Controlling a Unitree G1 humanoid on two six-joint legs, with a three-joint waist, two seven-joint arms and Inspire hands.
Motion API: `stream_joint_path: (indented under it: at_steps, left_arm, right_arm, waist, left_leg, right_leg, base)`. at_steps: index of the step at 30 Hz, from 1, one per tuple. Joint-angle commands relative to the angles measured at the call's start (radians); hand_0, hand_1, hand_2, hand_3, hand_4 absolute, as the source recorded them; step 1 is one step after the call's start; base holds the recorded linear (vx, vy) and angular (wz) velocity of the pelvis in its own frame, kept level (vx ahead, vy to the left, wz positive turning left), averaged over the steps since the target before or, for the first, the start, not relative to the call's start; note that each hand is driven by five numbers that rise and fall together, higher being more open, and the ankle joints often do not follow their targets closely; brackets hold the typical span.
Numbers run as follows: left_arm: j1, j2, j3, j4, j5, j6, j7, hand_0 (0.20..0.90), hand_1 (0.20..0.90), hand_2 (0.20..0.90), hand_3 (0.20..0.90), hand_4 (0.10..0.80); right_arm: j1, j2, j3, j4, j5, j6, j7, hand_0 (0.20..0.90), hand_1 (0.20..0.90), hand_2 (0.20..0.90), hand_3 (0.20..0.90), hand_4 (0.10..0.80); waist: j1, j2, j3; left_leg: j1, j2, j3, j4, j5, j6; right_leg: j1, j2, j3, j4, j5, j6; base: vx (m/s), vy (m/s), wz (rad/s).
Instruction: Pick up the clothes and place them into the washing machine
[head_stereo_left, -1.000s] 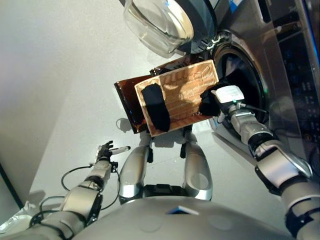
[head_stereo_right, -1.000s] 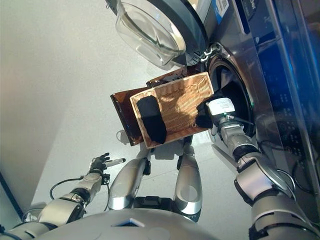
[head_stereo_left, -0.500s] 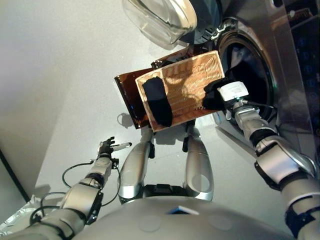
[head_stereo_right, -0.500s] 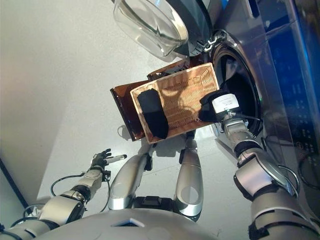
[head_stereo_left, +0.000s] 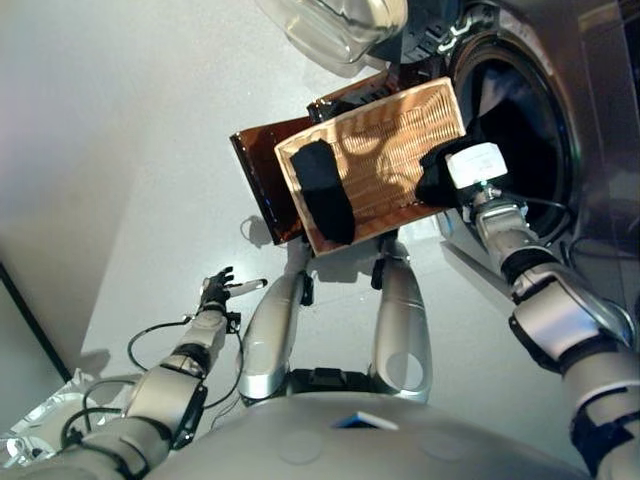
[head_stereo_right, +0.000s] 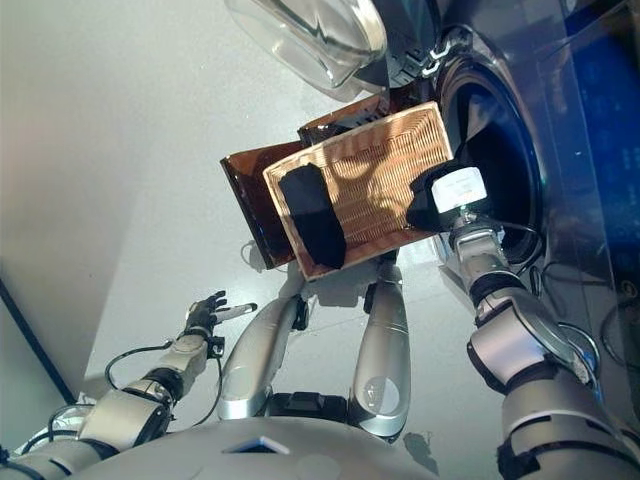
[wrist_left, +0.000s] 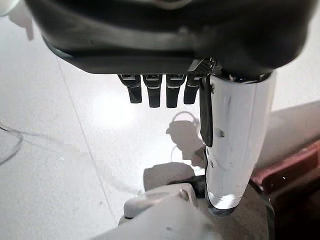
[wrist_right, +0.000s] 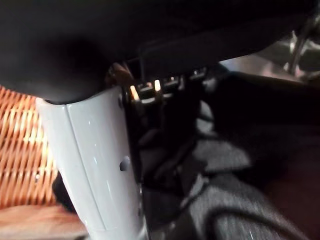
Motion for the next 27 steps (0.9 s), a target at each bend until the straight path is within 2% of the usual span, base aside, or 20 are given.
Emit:
stream_joint_path:
  at_steps: [1,4,5,6,7,23,26,27]
  left_arm:
    - [0.041,0.017,-0.001,0.011,-0.013,0.0,0.028,0.9,0.9,0.9,0.9,0.8]
    - [0.037,0.02,-0.005,0.007,-0.011,-0.004,0.029,0.9,0.9,0.9,0.9,0.8]
    - [0.036,0.02,-0.004,0.006,-0.014,-0.004,0.029,0.9,0.9,0.9,0.9,0.8]
    - [0.036,0.021,-0.004,0.006,-0.013,-0.004,0.029,0.9,0.9,0.9,0.9,0.8]
    - [0.036,0.022,-0.005,0.005,-0.011,-0.005,0.028,0.9,0.9,0.9,0.9,0.8]
    - [0.056,0.02,-0.003,-0.007,-0.008,-0.006,0.029,0.9,0.9,0.9,0.9,0.8]
    - [0.059,0.017,0.001,-0.012,-0.008,-0.004,0.044,0.9,0.9,0.9,0.9,0.8]
    - [0.057,0.016,-0.001,-0.017,0.0,-0.005,0.058,0.9,0.9,0.9,0.9,0.8]
  right_arm:
    - [-0.042,-0.149,0.032,0.077,-0.016,0.08,0.018,0.9,0.9,0.9,0.9,0.8]
    - [-0.051,-0.156,0.041,0.082,-0.026,0.083,0.021,0.9,0.9,0.9,0.9,0.8]
    - [-0.053,-0.161,0.044,0.087,-0.03,0.086,0.024,0.496,0.496,0.496,0.496,0.512]
    - [-0.054,-0.165,0.045,0.09,-0.031,0.087,0.025,0.384,0.384,0.384,0.384,0.431]
    - [-0.056,-0.169,0.046,0.091,-0.031,0.086,0.026,0.2,0.2,0.2,0.2,0.3]
    - [-0.043,-0.215,0.022,0.103,-0.015,0.101,0.034,0.2,0.2,0.2,0.2,0.3]
    - [-0.034,-0.203,-0.033,0.119,0.052,0.132,-0.009,0.2,0.2,0.2,0.2,0.3]
    - [-0.047,-0.192,-0.078,0.128,0.121,0.149,-0.057,0.2,0.2,0.2,0.2,0.3]
  waist:
    - [-0.006,0.021,0.004]
    - [-0.005,0.022,0.0]
    - [-0.005,0.023,-0.001]
    - [-0.005,0.024,-0.002]
    - [-0.005,0.025,-0.003]
    - [-0.004,0.025,0.004]
    - [-0.005,0.023,0.011]
    - [-0.007,0.022,0.015]
  left_leg:
    - [-0.061,-0.025,-0.001,0.197,-0.116,-0.091]
    - [-0.073,-0.027,-0.003,0.206,-0.117,-0.093]
    - [-0.075,-0.028,-0.002,0.203,-0.116,-0.094]
    - [-0.075,-0.028,-0.002,0.2,-0.115,-0.095]
    - [-0.075,-0.029,-0.002,0.197,-0.113,-0.095]
    - [-0.044,-0.029,0.0,0.179,-0.109,-0.096]
    - [-0.033,-0.027,0.0,0.181,-0.113,-0.094]
    - [-0.027,-0.026,0.002,0.184,-0.116,-0.092]
  right_leg:
    - [0.012,-0.006,0.026,-0.021,0.046,0.035]
    - [0.003,-0.008,0.023,-0.011,0.043,0.034]
    - [-0.001,-0.01,0.019,-0.01,0.042,0.034]
    - [-0.003,-0.011,0.019,-0.009,0.042,0.034]
    - [-0.004,-0.011,0.019,-0.01,0.042,0.034]
    - [0.032,-0.011,0.015,-0.014,0.033,0.033]
    - [0.045,-0.009,0.014,-0.016,0.034,0.032]
    - [0.052,-0.008,0.014,-0.018,0.035,0.032]
  base:
    - [-0.018,-0.003,0.12]
    - [-0.009,-0.001,0.09]
    - [-0.003,0.008,0.04]
    - [-0.001,0.013,0.04]
    - [0.001,0.008,0.06]
    - [0.003,0.003,0.01]
    - [0.0,0.0,0.0]
    - [0.016,0.002,-0.04]
